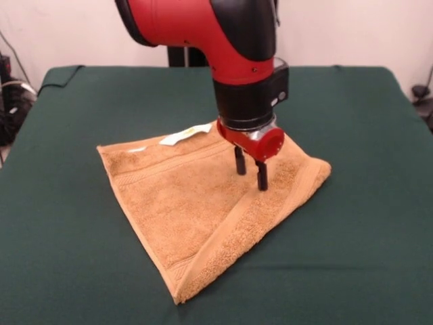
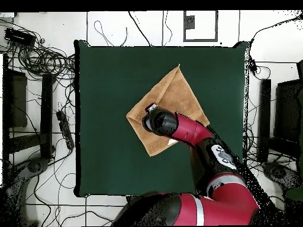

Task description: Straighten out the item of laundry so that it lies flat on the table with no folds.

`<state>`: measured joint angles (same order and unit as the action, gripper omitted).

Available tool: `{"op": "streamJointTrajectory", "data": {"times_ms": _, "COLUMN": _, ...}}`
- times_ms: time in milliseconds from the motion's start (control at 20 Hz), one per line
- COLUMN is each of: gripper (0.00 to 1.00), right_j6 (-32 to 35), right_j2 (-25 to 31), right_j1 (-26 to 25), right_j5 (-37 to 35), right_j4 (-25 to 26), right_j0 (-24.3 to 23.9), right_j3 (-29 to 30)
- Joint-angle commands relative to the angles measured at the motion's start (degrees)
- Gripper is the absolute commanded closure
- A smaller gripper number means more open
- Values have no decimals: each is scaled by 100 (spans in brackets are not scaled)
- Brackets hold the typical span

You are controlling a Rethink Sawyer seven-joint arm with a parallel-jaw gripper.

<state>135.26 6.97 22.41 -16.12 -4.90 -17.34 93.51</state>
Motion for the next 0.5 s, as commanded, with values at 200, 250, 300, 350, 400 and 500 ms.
{"op": "streamJointTrajectory", "data": {"times_ms": 200, "gripper": 0, "right_j6": 255, "right_j2": 1041, "right_j1": 28, "right_j5": -91, "right_j4": -167, "right_j0": 98, "right_j3": -202}}
{"op": "streamJointTrajectory", "data": {"times_ms": 250, "gripper": 0, "right_j6": 264, "right_j2": 1052, "right_j1": 112, "right_j5": -134, "right_j4": -171, "right_j0": 67, "right_j3": -102}}
{"op": "streamJointTrajectory", "data": {"times_ms": 300, "gripper": 0, "right_j6": 265, "right_j2": 1069, "right_j1": 230, "right_j5": -218, "right_j4": -180, "right_j0": 24, "right_j3": 21}}
{"op": "streamJointTrajectory", "data": {"times_ms": 350, "gripper": 0, "right_j6": 273, "right_j2": 1086, "right_j1": 321, "right_j5": -273, "right_j4": -193, "right_j0": -9, "right_j3": 115}}
{"op": "streamJointTrajectory", "data": {"times_ms": 400, "gripper": 0, "right_j6": 282, "right_j2": 1102, "right_j1": 413, "right_j5": -327, "right_j4": -205, "right_j0": -42, "right_j3": 209}}
{"op": "streamJointTrajectory", "data": {"times_ms": 500, "gripper": 0, "right_j6": 326, "right_j2": 1134, "right_j1": 605, "right_j5": -413, "right_j4": -234, "right_j0": -90, "right_j3": 398}}
